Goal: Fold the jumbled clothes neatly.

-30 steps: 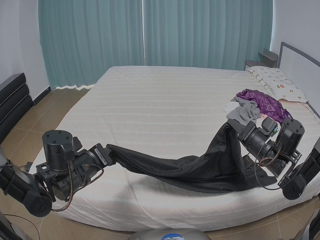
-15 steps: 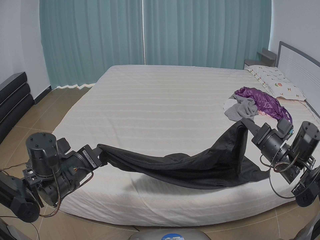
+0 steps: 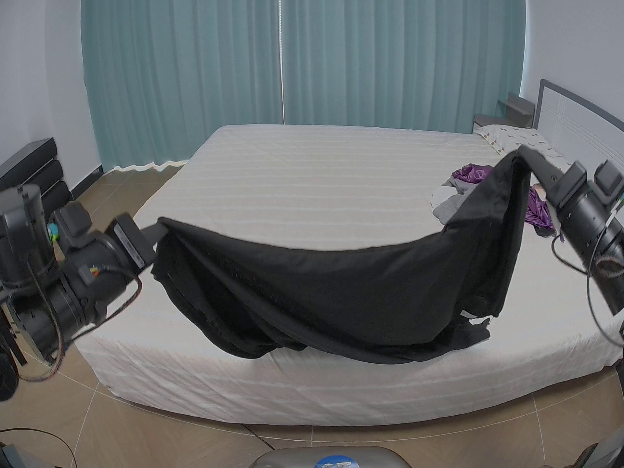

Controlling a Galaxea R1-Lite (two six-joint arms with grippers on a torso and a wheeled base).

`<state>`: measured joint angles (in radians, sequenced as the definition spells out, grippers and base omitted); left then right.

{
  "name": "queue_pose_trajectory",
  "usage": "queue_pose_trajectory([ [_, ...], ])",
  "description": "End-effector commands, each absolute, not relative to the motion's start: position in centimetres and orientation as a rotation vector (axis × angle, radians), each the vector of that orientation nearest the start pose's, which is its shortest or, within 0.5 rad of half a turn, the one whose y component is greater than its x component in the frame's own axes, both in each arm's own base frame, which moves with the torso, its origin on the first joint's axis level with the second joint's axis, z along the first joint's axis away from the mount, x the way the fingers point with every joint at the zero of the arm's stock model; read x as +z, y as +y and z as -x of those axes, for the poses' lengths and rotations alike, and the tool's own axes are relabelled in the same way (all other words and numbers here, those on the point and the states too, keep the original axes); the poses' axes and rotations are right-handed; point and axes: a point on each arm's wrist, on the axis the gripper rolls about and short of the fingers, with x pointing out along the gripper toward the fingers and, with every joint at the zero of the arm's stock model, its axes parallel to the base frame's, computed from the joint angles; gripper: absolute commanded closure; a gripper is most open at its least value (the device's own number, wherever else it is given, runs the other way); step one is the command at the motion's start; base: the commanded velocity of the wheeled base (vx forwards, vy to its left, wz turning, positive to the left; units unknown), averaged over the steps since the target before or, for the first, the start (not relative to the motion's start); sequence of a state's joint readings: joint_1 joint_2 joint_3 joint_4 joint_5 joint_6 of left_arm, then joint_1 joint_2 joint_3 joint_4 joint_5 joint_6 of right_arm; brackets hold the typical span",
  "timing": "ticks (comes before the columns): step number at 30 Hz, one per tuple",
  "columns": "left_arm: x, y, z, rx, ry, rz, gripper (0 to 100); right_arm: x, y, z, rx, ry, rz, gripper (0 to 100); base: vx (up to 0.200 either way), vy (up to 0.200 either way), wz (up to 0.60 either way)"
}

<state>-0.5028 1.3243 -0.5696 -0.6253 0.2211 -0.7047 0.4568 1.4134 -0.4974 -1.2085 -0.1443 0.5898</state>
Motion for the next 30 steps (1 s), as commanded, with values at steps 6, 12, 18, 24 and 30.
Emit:
queue_pose_trajectory([
  [6, 25.5, -10.7, -24.4, -0.163, 0.217, 0.655, 100, 28.8, 9.0, -25.8, 0.265, -0.265, -0.642, 100, 0.0, 0.0, 0.0],
  [12, 23.9, -11.6, -28.2, -0.123, 0.26, 0.642, 100, 27.1, 9.3, -30.8, 0.211, -0.238, -0.619, 100, 0.167, 0.0, 0.0],
  [18, 21.7, -12.1, -31.4, -0.08, 0.311, 0.656, 100, 25.0, 10.0, -34.5, 0.188, -0.201, -0.608, 100, 0.2, 0.0, 0.0],
  [24, 19.8, -11.9, -34.4, -0.045, 0.3, 0.68, 100, 23.0, 10.2, -37.5, 0.168, -0.192, -0.604, 100, 0.2, 0.0, 0.0],
  [30, 15.6, -11.9, -38.4, -0.028, 0.3, 0.684, 100, 20.0, 10.6, -40.1, 0.143, -0.141, -0.592, 100, 0.2, 0.0, 0.0],
])
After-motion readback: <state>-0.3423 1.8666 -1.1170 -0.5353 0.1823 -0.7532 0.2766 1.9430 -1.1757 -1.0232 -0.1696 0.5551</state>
